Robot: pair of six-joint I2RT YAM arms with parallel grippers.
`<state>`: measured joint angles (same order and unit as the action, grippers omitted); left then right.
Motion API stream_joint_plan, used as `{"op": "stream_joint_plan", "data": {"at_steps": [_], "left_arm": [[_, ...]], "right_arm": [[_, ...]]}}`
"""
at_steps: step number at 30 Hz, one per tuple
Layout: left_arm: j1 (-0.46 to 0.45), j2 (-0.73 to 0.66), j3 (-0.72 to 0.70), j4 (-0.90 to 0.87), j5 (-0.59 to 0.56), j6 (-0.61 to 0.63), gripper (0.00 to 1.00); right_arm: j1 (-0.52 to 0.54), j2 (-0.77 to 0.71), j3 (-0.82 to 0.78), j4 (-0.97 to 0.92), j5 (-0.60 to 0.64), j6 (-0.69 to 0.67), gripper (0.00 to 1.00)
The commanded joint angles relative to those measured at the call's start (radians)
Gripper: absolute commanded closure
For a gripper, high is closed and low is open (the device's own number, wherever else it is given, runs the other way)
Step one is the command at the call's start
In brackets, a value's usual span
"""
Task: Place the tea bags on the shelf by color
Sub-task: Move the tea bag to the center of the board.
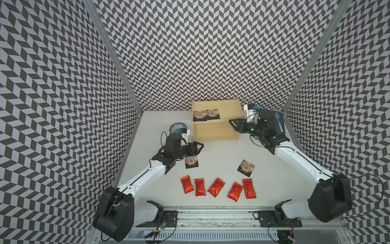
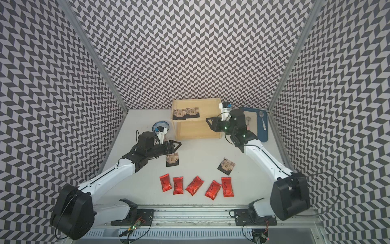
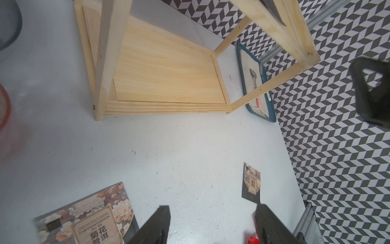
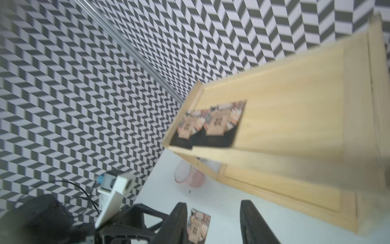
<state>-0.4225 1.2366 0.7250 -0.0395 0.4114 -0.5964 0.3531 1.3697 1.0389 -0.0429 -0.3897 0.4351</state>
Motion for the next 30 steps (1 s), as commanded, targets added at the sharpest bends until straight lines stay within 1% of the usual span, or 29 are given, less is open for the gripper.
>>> {"op": "stream_joint_plan", "data": {"at_steps": [1, 4, 6, 11, 15, 22, 25, 30], "left_arm": [[-0.042, -0.003, -0.027, 0.004, -0.012, 0.002, 0.31], [-0.083, 0.012, -0.033, 0.021, -0.031, -0.003, 0.31], [-0.107, 0.032, -0.030, 0.028, -0.039, -0.006, 0.31], [-0.137, 0.077, -0.022, 0.050, -0.037, -0.015, 0.31], [-0.137, 0.090, -0.027, 0.057, -0.034, -0.020, 0.31], [-0.137, 0.094, -0.034, 0.062, -0.040, -0.025, 0.30], [-0.137, 0.095, -0.034, 0.063, -0.039, -0.025, 0.30], [-0.136, 0.102, -0.035, 0.067, -0.039, -0.028, 0.30]], "right_arm": [[0.019, -0.065, -0.161, -0.028, 0.146, -0.037, 0.55], [0.019, -0.101, -0.276, -0.083, 0.209, -0.028, 0.54], [0.019, -0.120, -0.358, -0.076, 0.236, -0.010, 0.53], [0.018, -0.153, -0.495, -0.030, 0.257, 0.029, 0.44], [0.018, -0.155, -0.547, -0.027, 0.266, 0.053, 0.40], [0.018, -0.198, -0.591, -0.052, 0.332, 0.085, 0.35], [0.018, -0.208, -0.600, -0.056, 0.350, 0.090, 0.34], [0.018, -0.184, -0.621, -0.020, 0.333, 0.105, 0.35]]}}
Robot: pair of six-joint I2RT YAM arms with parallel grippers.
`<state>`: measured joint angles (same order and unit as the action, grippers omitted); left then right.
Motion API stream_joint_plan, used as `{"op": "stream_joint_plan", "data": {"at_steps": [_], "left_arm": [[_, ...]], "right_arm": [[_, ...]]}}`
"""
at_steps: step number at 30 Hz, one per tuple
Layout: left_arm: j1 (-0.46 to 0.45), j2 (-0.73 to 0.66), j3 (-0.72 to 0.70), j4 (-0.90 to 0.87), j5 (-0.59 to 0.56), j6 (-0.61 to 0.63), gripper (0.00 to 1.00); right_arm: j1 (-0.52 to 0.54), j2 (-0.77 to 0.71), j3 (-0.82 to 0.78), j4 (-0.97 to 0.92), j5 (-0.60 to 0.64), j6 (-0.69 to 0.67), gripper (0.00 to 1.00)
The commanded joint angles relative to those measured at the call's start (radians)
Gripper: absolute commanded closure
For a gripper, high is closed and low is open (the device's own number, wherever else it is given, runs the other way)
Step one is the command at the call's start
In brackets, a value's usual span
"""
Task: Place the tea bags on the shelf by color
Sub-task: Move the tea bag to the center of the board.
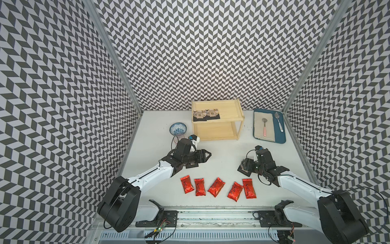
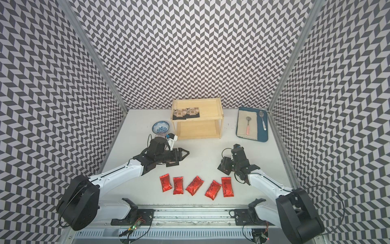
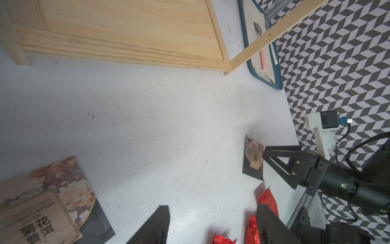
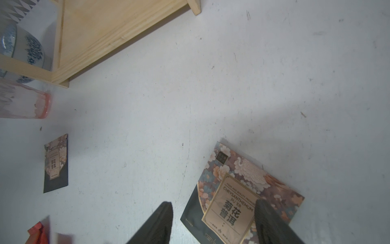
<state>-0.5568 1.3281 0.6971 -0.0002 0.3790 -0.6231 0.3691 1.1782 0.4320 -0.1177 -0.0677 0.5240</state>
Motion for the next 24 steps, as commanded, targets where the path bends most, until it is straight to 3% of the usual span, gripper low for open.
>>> {"op": "stream_joint_plan", "data": {"at_steps": [1, 24], "left_arm": [[-0.002, 0.013, -0.006, 0.028, -0.007, -0.001, 0.30], [0.003, 0.055, 0.009, 0.038, 0.004, -0.001, 0.31]], "right_arm": [[0.002, 0.018, -0.014, 0.056, 0.007, 0.018, 0.36], [0.094, 0.147, -0.038, 0.269, -0.095, 0.063, 0.44]]}}
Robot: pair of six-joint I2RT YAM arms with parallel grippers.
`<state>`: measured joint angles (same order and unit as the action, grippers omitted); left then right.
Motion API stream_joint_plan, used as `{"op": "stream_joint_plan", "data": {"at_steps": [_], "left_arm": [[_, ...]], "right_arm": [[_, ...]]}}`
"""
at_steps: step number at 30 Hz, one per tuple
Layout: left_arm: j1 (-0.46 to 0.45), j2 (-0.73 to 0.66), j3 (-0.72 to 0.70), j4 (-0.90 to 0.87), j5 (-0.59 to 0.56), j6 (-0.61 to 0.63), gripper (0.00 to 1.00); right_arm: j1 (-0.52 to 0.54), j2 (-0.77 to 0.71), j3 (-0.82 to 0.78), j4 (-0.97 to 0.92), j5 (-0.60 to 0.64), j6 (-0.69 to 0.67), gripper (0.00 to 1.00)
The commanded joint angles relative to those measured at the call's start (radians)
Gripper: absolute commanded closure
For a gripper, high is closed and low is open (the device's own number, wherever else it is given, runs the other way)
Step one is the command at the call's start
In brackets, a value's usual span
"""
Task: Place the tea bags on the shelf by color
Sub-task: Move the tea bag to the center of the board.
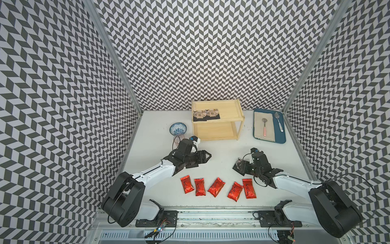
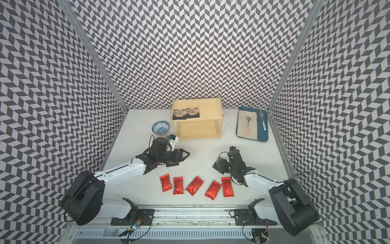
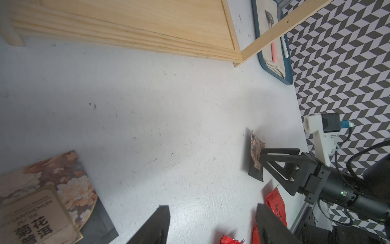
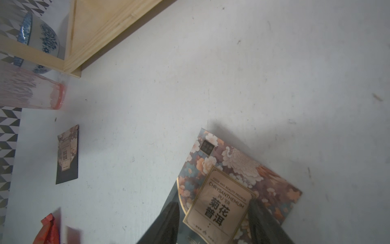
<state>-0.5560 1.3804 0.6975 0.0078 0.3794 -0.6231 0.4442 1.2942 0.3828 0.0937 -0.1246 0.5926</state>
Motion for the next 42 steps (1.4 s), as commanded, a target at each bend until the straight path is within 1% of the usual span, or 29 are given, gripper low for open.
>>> {"op": "stream_joint_plan", "data": {"at_steps": [1, 3, 6, 10, 15, 22, 29, 35, 36, 39, 42], "left_arm": [[0.003, 0.005, 0.007, 0.030, 0.003, -0.002, 0.31], [0.002, 0.006, 0.005, 0.035, 0.006, -0.004, 0.31], [0.002, 0.014, 0.003, 0.044, 0.016, -0.010, 0.31], [0.002, 0.025, -0.003, 0.058, 0.027, -0.016, 0.31], [0.001, 0.046, 0.004, 0.067, 0.034, -0.018, 0.31], [0.001, 0.089, 0.018, 0.080, 0.039, -0.026, 0.31], [-0.009, 0.119, 0.038, 0.118, 0.053, -0.053, 0.32], [-0.011, 0.133, 0.051, 0.131, 0.050, -0.056, 0.32], [-0.014, 0.137, 0.053, 0.137, 0.056, -0.057, 0.33], [-0.030, 0.163, 0.074, 0.149, 0.076, -0.044, 0.40], [-0.053, 0.185, 0.089, 0.179, 0.093, -0.032, 0.43]], "right_arm": [[0.025, 0.046, 0.022, 0.073, -0.054, -0.013, 0.45], [0.038, 0.079, 0.041, 0.114, -0.103, -0.033, 0.47], [0.062, 0.126, 0.064, 0.171, -0.144, -0.051, 0.48], [0.073, 0.179, 0.092, 0.220, -0.178, -0.074, 0.49], [0.073, 0.209, 0.106, 0.265, -0.215, -0.116, 0.48], [0.066, 0.264, 0.120, 0.372, -0.356, -0.137, 0.48], [0.055, 0.265, 0.142, 0.414, -0.442, -0.167, 0.47], [0.040, 0.222, 0.146, 0.421, -0.470, -0.156, 0.47], [0.037, 0.214, 0.145, 0.421, -0.475, -0.150, 0.47], [0.026, 0.179, 0.131, 0.427, -0.481, -0.120, 0.47], [0.016, 0.146, 0.087, 0.474, -0.476, -0.052, 0.47]]}}
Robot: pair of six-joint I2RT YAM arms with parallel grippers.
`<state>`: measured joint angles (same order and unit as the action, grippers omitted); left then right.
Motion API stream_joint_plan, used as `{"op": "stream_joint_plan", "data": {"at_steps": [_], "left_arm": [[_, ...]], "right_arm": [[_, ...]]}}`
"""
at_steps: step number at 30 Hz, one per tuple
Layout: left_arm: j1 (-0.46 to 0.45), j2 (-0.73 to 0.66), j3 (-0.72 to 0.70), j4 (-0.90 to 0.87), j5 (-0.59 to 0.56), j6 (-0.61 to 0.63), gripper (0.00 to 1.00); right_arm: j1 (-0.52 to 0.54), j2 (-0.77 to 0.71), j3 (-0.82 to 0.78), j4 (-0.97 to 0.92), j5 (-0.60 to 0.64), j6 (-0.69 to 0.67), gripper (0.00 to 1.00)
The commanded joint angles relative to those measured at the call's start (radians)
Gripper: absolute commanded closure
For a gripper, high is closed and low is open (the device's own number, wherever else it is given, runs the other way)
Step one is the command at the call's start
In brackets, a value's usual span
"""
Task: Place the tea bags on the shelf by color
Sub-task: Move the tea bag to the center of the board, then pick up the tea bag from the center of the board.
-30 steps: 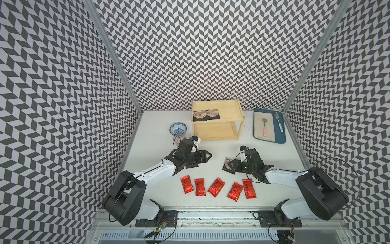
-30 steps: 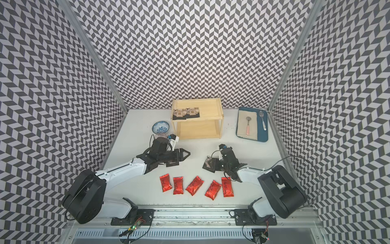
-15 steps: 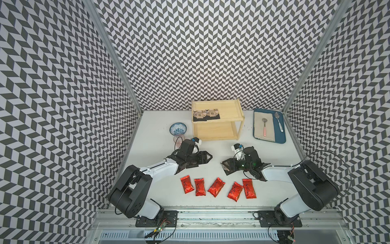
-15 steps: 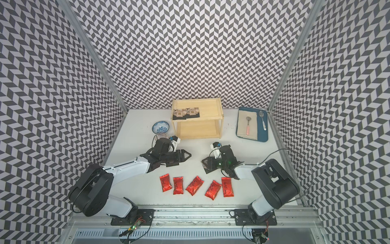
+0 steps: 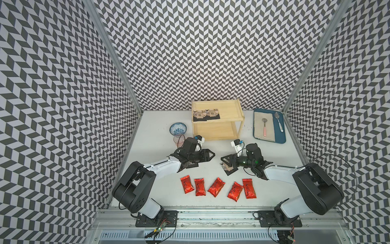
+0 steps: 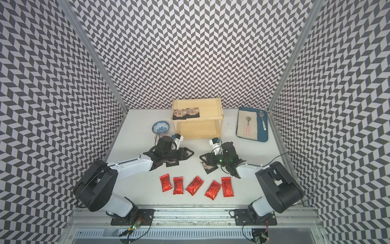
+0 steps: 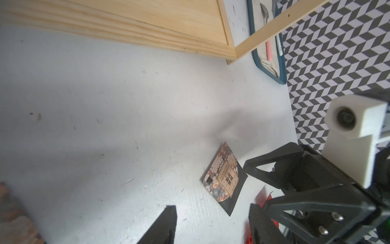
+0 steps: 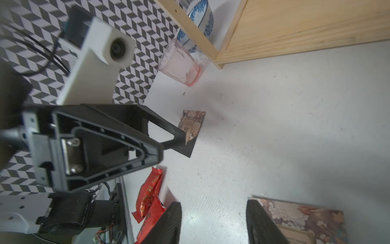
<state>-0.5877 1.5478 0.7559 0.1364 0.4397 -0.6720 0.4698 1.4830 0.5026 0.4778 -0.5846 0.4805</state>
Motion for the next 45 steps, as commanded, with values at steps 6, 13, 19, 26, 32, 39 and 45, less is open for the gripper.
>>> {"op": "stream_joint_plan", "data": {"at_steps": [6, 13, 19, 26, 32, 39, 45], "left_arm": [[-0.049, 0.051, 0.034, 0.123, 0.069, 0.020, 0.46], [-0.065, 0.095, 0.045, 0.213, 0.100, 0.028, 0.50], [-0.072, 0.170, 0.046, 0.243, 0.100, 0.019, 0.53], [-0.091, 0.251, 0.084, 0.283, 0.148, -0.009, 0.54], [-0.116, 0.247, 0.072, 0.269, 0.152, -0.016, 0.54], [-0.144, 0.294, 0.104, 0.233, 0.161, -0.001, 0.53], [-0.142, 0.374, 0.137, 0.210, 0.174, -0.010, 0.54]], "right_arm": [[-0.013, -0.110, -0.109, 0.158, -0.013, 0.134, 0.47], [-0.049, -0.202, -0.196, 0.156, 0.005, 0.209, 0.51], [-0.087, -0.263, -0.248, 0.119, 0.037, 0.229, 0.57], [-0.129, -0.268, -0.257, 0.034, 0.034, 0.200, 0.60], [-0.201, -0.213, -0.237, -0.029, -0.005, 0.117, 0.60], [-0.247, -0.104, -0.189, -0.057, -0.065, 0.038, 0.60], [-0.258, -0.053, -0.162, -0.062, -0.097, 0.029, 0.60]]}}
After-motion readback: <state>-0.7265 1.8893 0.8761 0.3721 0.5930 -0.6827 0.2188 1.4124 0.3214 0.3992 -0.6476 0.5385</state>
